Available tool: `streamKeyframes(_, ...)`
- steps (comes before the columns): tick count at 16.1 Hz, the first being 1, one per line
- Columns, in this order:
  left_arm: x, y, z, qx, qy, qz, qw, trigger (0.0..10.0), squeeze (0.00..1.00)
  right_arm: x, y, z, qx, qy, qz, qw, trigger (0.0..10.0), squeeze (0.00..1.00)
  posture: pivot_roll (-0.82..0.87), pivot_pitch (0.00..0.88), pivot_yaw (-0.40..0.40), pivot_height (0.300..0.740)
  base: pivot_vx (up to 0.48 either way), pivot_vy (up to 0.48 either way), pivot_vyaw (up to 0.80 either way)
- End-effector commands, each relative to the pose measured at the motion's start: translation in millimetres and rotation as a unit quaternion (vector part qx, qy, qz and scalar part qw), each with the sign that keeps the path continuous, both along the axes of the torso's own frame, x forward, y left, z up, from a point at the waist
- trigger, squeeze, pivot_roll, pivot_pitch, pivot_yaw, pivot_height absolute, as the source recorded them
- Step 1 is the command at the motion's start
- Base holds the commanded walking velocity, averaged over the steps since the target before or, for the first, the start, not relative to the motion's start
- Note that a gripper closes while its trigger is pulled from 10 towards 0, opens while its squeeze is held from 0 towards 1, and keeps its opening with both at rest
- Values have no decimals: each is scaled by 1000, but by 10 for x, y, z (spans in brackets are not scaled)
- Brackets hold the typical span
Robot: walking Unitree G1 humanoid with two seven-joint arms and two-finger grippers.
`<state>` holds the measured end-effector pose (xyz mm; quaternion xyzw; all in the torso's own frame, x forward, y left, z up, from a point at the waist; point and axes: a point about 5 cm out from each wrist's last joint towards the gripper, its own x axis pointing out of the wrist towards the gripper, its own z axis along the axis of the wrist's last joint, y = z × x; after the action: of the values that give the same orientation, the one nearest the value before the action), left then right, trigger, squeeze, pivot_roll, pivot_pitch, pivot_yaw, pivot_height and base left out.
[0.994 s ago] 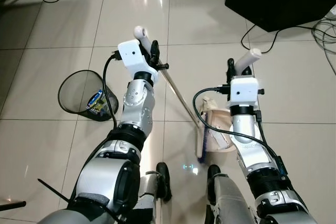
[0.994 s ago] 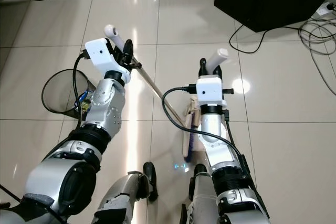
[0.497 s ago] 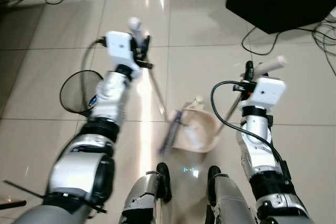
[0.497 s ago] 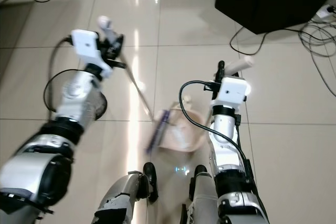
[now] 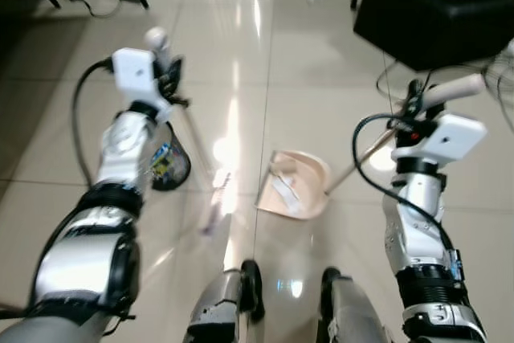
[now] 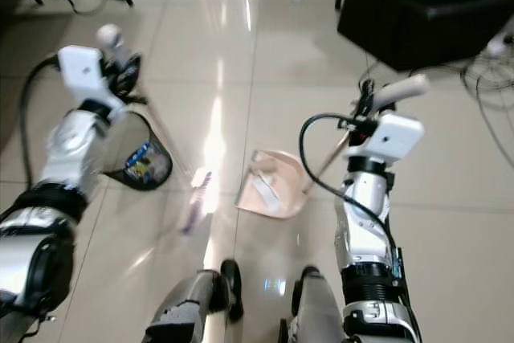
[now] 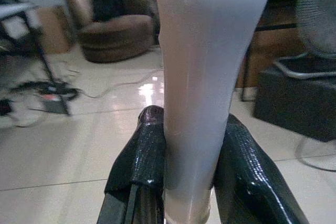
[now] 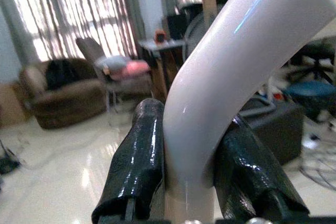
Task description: Sweep floor
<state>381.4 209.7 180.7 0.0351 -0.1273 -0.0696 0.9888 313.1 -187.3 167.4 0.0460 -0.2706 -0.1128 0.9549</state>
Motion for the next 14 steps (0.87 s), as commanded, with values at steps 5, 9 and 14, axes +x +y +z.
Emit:
streamKeyframes(5,-286,121,-396,24,42,-6,999,10000,0,-64,-100,405,42,-27,10,999,10000,0,20,97,114,740,0,0,0)
streamKeyframes(9,-691,63,-659,14,60,11,998,10000,0,-128,-125,988,95,-52,60,992,10000,0,-3,84,82,740,0,0,0)
streamKeyframes(14,-871,-12,-709,52,69,37,996,10000,0,-88,-193,1373,136,-58,86,985,10000,0,-5,64,36,740,0,0,0)
